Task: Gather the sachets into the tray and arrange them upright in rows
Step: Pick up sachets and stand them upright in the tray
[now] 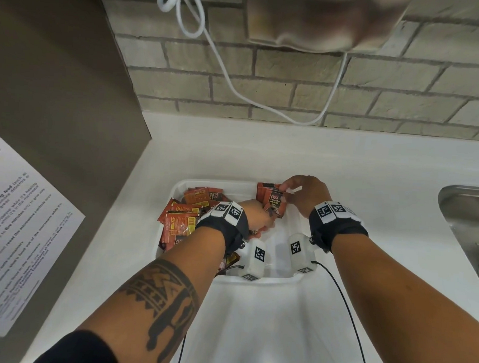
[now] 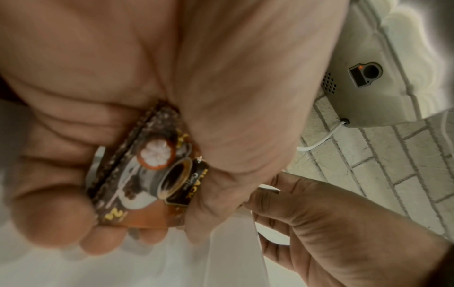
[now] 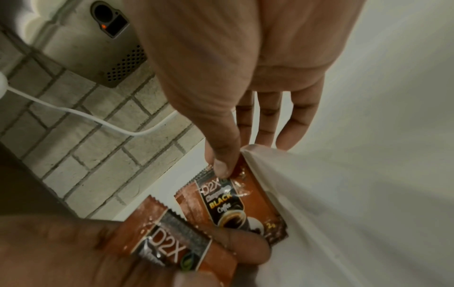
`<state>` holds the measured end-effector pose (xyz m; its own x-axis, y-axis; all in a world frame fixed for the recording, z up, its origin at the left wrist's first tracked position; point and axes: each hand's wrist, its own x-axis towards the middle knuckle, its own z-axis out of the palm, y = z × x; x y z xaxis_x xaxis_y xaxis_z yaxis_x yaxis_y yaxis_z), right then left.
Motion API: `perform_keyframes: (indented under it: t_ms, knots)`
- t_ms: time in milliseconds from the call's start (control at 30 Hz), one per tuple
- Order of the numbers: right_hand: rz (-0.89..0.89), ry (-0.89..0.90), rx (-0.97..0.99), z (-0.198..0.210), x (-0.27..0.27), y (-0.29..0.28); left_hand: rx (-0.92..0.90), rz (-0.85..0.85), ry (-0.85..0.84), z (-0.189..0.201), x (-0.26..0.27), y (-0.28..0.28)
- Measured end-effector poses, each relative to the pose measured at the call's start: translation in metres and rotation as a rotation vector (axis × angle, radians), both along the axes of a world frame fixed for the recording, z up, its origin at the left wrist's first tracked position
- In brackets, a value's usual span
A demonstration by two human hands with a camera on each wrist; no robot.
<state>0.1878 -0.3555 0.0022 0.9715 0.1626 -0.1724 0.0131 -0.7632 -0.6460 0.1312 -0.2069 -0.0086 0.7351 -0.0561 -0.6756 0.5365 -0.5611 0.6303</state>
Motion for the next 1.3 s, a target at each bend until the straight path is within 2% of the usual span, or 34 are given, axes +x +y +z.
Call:
perform_keyframes:
  t_ms: [300, 567, 1300]
  knots:
    - [0.021, 0.005, 0.003, 0.003, 0.002, -0.002, -0.013, 0.028, -0.042, -0.002, 0.004, -0.002]
    - [0.020, -0.016, 0.007, 0.005, 0.002, 0.003, 0.056, 0.022, -0.071, -0.002, 0.003, -0.002]
    - [0.072, -0.023, 0.006, 0.008, 0.003, -0.003, -0.147, 0.140, 0.001, -0.009, 0.002, -0.001]
